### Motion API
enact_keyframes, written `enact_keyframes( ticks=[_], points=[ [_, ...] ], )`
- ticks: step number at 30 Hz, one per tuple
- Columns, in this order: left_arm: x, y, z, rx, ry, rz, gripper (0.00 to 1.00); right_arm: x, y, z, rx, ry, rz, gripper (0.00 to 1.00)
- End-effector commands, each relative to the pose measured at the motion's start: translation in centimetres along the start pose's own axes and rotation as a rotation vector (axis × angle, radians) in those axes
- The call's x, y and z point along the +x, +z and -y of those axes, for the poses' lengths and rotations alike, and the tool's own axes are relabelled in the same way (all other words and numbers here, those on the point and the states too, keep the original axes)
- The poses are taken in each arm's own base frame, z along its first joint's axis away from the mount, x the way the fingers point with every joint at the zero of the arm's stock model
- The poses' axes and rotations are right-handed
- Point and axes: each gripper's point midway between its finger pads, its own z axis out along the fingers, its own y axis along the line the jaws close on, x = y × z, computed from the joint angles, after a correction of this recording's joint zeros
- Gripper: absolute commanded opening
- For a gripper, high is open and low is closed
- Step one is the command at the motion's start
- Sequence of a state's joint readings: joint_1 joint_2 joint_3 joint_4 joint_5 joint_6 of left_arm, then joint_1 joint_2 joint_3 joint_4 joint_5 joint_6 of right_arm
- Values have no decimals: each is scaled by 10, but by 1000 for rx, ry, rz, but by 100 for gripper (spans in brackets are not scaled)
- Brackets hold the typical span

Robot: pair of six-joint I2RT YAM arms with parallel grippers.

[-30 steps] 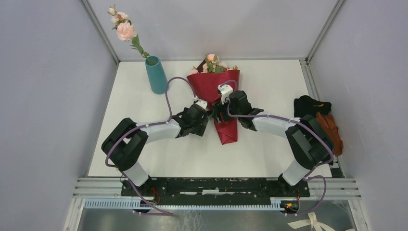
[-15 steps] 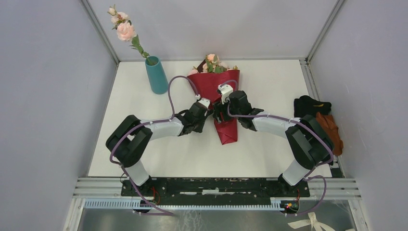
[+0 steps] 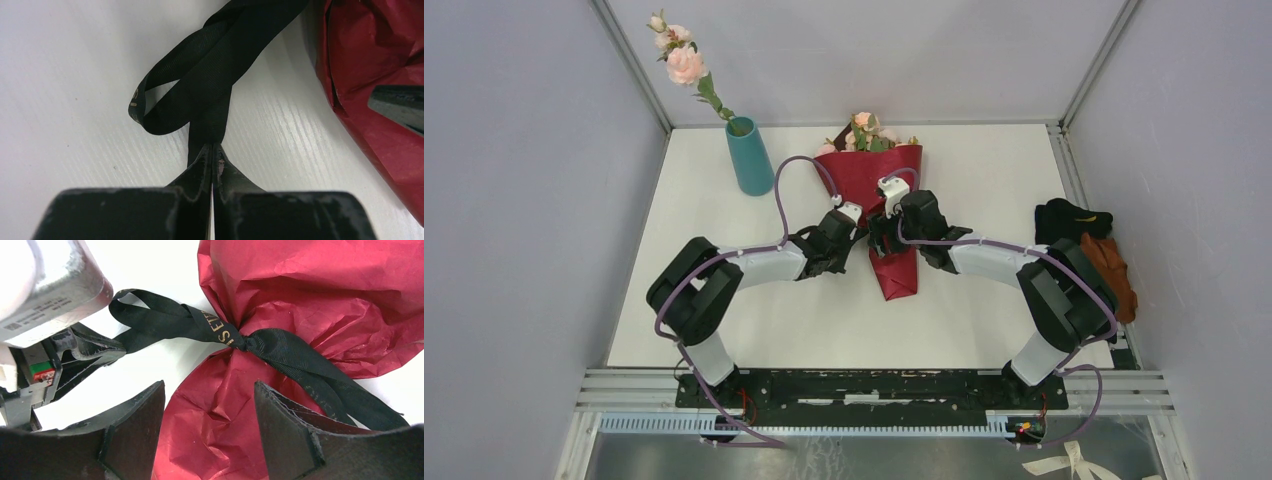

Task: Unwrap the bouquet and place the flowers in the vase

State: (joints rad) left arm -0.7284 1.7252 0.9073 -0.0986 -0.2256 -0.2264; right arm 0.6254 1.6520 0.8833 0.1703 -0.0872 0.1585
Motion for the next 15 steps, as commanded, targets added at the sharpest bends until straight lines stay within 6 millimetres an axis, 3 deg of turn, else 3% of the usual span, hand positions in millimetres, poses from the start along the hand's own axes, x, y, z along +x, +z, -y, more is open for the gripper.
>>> enact_keyframes(
  ticks=[1, 4, 10, 15],
  points=[
    [24, 1, -3, 3, 17, -88, 2, -15, -7, 3, 14, -11, 53, 71],
    [19, -7, -12, -49, -1, -75, 6, -15, -7, 2, 13, -11, 53, 71],
    [11, -31, -25, -103, -28, -51, 47, -14, -5, 2, 7, -5, 53, 71],
    [16, -38, -29, -118, -48, -62, 56, -13, -4, -1, -8, -2, 51, 71]
  ],
)
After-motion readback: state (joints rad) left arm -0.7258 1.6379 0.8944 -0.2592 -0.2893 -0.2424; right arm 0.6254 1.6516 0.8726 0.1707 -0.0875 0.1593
